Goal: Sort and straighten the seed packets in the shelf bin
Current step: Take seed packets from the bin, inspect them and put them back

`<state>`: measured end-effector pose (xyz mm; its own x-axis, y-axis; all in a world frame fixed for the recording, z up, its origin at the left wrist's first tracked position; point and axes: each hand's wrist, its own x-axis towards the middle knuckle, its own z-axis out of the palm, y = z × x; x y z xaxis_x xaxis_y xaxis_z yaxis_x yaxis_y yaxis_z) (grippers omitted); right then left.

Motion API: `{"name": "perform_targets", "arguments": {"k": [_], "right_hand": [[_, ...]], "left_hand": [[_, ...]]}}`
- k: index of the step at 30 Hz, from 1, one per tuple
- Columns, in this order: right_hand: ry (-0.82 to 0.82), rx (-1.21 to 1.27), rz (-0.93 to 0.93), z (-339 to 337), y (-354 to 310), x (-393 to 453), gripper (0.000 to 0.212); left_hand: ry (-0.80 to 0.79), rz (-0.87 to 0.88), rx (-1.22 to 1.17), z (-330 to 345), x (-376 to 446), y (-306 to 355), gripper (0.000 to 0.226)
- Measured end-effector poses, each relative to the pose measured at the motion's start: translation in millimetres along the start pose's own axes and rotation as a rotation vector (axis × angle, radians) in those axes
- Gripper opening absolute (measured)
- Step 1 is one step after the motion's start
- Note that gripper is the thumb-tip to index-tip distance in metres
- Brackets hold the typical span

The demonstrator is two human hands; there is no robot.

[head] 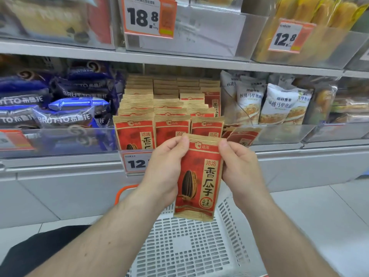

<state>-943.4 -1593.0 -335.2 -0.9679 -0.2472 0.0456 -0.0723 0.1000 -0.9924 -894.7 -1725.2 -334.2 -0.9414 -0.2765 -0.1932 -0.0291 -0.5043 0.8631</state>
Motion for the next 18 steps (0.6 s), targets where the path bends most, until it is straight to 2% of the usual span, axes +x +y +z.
{"name": "perform_targets", "arguments": {"k": [4, 10, 18], "right_hand": [[-0.041, 0.139, 0.056, -6.4, -5.0, -4.5, 0.032], [-0.052, 0.185, 0.106, -9.6, -6.0, -5.6, 0.034], [-0.048, -0.016, 0.061, -10.3, -6.2, -8.9, 0.040]], "left_hand": [[-0.014, -0.036, -0.118, 0.1, -3.1, -1.6, 0.034], [-0.034, -0.058, -0.115, 0.8, -2.5, -6.5, 0.035], [-0.009, -0.035, -0.121, 0.9, -0.2, -1.6, 0.032]]}}
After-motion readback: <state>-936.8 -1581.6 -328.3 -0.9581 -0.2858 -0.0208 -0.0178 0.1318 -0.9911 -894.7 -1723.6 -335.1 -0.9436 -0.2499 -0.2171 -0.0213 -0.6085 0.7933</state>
